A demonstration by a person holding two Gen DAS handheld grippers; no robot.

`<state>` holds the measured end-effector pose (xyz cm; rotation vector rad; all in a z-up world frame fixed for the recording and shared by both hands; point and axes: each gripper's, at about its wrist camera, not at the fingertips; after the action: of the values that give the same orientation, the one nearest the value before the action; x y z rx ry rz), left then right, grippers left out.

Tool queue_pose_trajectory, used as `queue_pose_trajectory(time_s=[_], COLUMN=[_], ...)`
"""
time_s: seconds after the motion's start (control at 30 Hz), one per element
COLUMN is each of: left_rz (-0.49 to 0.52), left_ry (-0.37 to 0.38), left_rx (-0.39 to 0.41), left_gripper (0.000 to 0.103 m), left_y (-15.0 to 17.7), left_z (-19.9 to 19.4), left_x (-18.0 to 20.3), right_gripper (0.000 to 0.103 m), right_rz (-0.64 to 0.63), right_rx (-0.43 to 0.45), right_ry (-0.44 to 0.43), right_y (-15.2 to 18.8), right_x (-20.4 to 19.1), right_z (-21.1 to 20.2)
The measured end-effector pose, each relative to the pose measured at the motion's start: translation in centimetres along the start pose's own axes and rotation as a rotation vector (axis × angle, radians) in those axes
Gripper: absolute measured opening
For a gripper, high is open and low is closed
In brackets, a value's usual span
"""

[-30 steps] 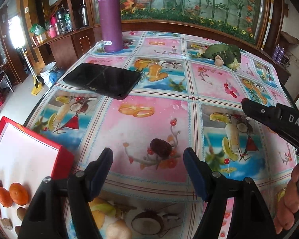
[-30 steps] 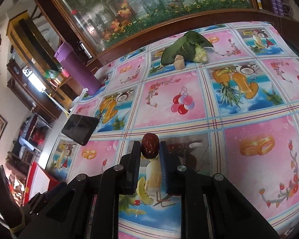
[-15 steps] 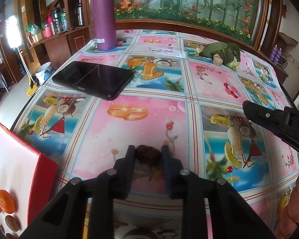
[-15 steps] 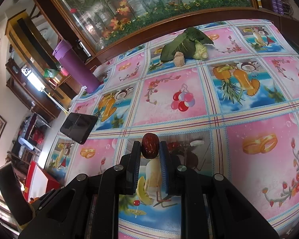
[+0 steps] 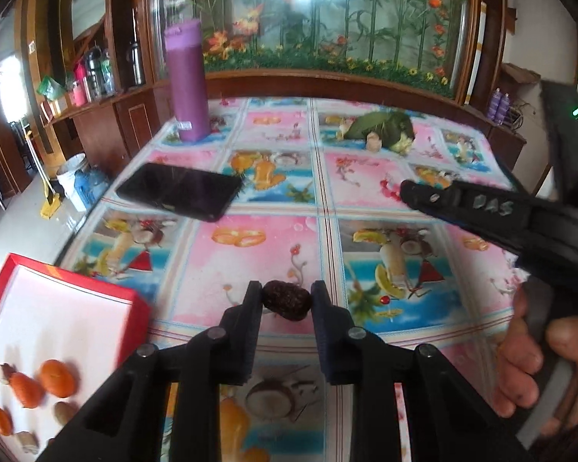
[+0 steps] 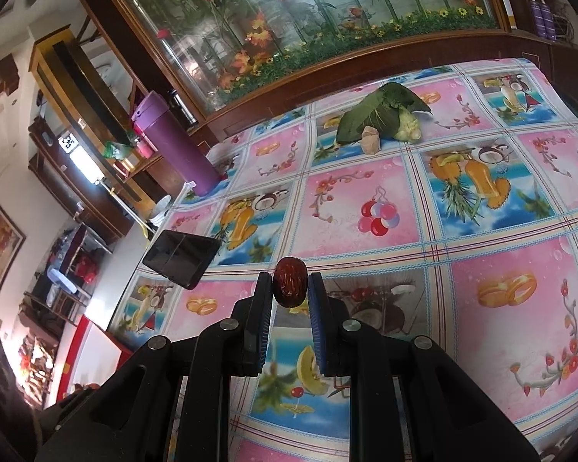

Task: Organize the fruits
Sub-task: 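Carry both dates in the tools over the tray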

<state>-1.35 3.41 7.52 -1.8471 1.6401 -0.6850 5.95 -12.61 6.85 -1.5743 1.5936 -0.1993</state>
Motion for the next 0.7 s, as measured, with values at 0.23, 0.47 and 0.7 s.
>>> queue_pose_trajectory(time_s=[0.23, 0.47, 0.7], left_rz=[-0.061, -0.120, -0.113], left_ry=[-0.023, -0.154, -0.210], left_rx=[0.099, 0.084, -0.015], left_gripper=[0.028, 0.028, 0.028], left_y=[1.1, 2.9, 3.4], left_z=[-7.0, -9.8, -7.3], left_x=[-7.3, -18.0, -24.4], right_gripper=[0.018, 0.018, 0.018], right_rz=[-0.083, -0.155, -0.337], right_rx=[-0.015, -0.054, -0.185], right_ry=[-0.132, -0.262, -0.291], right_y=[2.0, 5.9, 8.9], right_x=[-5.0, -12.6, -23.0], right_z=[-1.1, -0.5, 3.5])
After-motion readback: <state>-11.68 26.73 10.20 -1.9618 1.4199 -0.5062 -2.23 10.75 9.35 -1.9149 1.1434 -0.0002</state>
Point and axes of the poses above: each gripper's, at about its wrist camera, not at the fingertips, and z roughly the way its jaws point, x to its right, y to its underside, and after that the axes turned 2 degrees about -y, right-handed
